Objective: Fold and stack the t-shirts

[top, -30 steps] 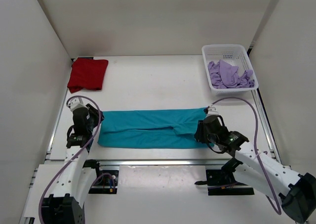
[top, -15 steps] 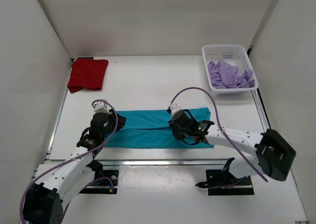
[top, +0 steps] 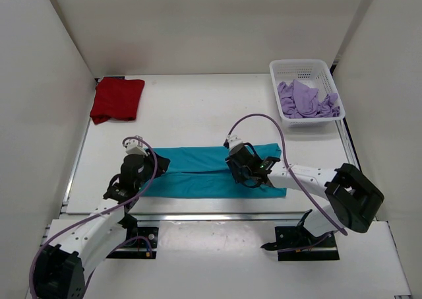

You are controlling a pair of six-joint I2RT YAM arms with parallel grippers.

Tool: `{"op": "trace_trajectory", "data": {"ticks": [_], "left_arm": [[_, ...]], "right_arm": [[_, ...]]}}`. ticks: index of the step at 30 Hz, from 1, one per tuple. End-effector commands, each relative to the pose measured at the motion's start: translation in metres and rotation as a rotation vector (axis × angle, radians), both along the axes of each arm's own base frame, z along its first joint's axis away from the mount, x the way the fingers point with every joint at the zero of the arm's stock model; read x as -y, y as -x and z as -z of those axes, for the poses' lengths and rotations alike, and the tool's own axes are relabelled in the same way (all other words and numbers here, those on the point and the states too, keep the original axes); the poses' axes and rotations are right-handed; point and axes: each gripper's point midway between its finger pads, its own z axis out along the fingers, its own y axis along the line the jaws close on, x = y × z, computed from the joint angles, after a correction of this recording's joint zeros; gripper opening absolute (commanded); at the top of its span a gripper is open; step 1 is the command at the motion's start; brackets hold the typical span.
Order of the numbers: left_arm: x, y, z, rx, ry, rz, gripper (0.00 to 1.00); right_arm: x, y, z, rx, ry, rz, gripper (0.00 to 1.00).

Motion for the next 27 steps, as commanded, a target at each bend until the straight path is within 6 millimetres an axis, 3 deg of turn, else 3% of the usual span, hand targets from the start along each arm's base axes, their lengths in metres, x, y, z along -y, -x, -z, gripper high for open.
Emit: {"op": "trace_trajectory", "data": {"ticks": [1, 3, 6, 13, 17, 27], "left_arm": [[0.006, -0.003, -0.008, 0.022, 0.023, 0.019, 0.44], [0.007, -0.003, -0.007, 0.025, 0.022, 0.021, 0.46], [0.006, -0.002, -0.004, 0.012, 0.031, 0.018, 0.45], [0.004, -0.006, -0.009, 0.021, 0.023, 0.015, 0.45], [0.007, -0.006, -0.011, 0.026, 0.023, 0.023, 0.45], [0.008, -0.007, -0.007, 0.016, 0.02, 0.026, 0.45]], "right_arm": [[0.0, -0.007, 0.0, 0.033, 0.012, 0.015, 0.24], [0.004, -0.002, 0.009, 0.005, 0.012, 0.016, 0.24], [-0.001, 0.0, 0.006, -0.01, -0.025, 0.013, 0.28], [-0.001, 0.01, -0.012, 0.011, -0.065, 0.005, 0.34], [0.003, 0.011, -0.013, 0.0, -0.084, 0.014, 0.3], [0.0, 0.021, 0.012, -0.094, -0.06, -0.03, 0.29]]}}
